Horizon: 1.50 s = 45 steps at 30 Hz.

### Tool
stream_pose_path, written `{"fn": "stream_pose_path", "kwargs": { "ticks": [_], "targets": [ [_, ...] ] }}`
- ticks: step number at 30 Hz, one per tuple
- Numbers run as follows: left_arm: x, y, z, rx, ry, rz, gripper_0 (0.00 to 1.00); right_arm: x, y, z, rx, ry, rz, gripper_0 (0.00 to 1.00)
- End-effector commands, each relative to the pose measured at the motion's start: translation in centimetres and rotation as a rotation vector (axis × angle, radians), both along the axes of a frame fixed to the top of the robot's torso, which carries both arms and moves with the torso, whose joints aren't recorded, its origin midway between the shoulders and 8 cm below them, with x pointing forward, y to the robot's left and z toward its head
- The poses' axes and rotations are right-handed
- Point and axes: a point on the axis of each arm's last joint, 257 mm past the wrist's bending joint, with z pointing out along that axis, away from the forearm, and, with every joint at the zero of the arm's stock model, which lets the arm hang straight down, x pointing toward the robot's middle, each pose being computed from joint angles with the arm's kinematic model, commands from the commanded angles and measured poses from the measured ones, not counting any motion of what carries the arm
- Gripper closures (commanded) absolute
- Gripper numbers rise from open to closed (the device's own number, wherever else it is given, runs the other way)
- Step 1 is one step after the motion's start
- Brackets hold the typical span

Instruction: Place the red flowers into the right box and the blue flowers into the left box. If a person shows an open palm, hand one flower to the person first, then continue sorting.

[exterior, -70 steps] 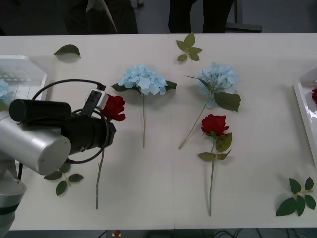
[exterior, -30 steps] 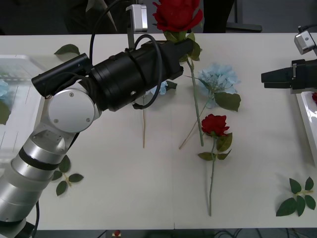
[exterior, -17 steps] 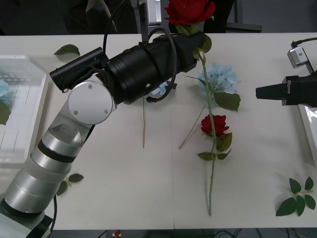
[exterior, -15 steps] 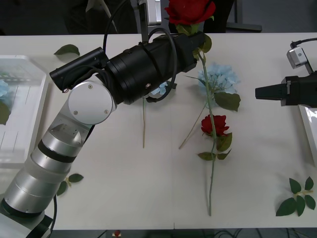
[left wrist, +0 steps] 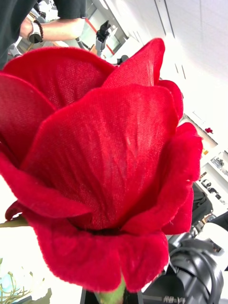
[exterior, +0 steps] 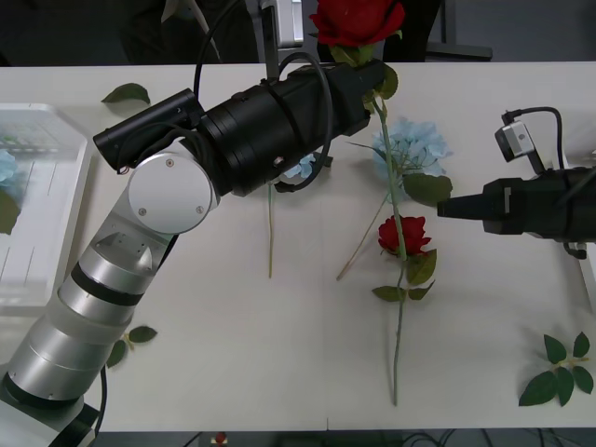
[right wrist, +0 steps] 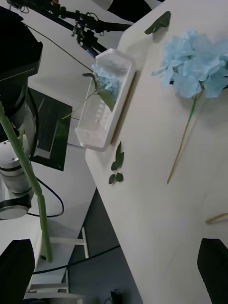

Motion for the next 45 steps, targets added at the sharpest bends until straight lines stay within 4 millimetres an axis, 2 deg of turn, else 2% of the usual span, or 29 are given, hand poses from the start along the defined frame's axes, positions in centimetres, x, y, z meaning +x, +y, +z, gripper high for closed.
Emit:
{"fn": "stream_pose_path", "kwargs": {
  "ticks": [1,8,16,25,27,30,31,32,33,35,36,45],
  "targets": [
    [-0.9,-0.9,2.5,-0.043,-0.024,-0.023,1.0,-0.7,3.0,2.3,0.057,-0.08,0.064,0.0],
    [-1.0,-1.0,2.4,-0.047,-0.016,-0.029,1.0,-1.7,6.3,3.3,0.119,-0.082,0.103,0.0],
    [-1.0,-1.0,2.5,-0.047,-0.018,-0.03,1.0,-2.6,9.8,3.5,0.141,-0.093,0.119,0.0],
    [-1.0,-1.0,2.4,-0.047,-0.016,-0.029,1.0,-3.6,11.8,3.7,0.153,-0.095,0.138,0.0],
    [-1.0,-1.0,2.5,-0.047,-0.018,-0.03,1.0,-3.5,12.0,3.5,0.139,-0.104,0.134,0.11],
    [-1.0,-1.0,2.4,-0.047,-0.016,-0.029,1.0,-3.5,12.1,3.3,0.137,-0.1,0.13,0.43],
    [-1.0,-1.1,2.4,-0.045,-0.017,-0.03,1.0,-3.4,12.2,3.4,0.139,-0.1,0.13,0.61],
    [-1.1,-1.1,2.4,-0.046,-0.017,-0.031,1.0,-3.4,12.1,3.4,0.138,-0.099,0.13,0.69],
    [-1.1,-1.1,2.4,-0.046,-0.017,-0.031,1.0,-3.5,12.3,3.3,0.139,-0.095,0.132,0.83],
    [-1.1,-1.1,2.4,-0.046,-0.017,-0.033,1.0,-3.5,12.2,3.3,0.136,-0.094,0.131,0.97],
    [-1.1,-1.2,2.4,-0.047,-0.016,-0.033,1.0,-3.5,12.2,3.2,0.135,-0.091,0.13,1.0],
    [-1.1,-1.1,2.4,-0.049,-0.015,-0.034,1.0,-3.4,12.2,3.2,0.135,-0.089,0.13,1.0]
  ]
}}
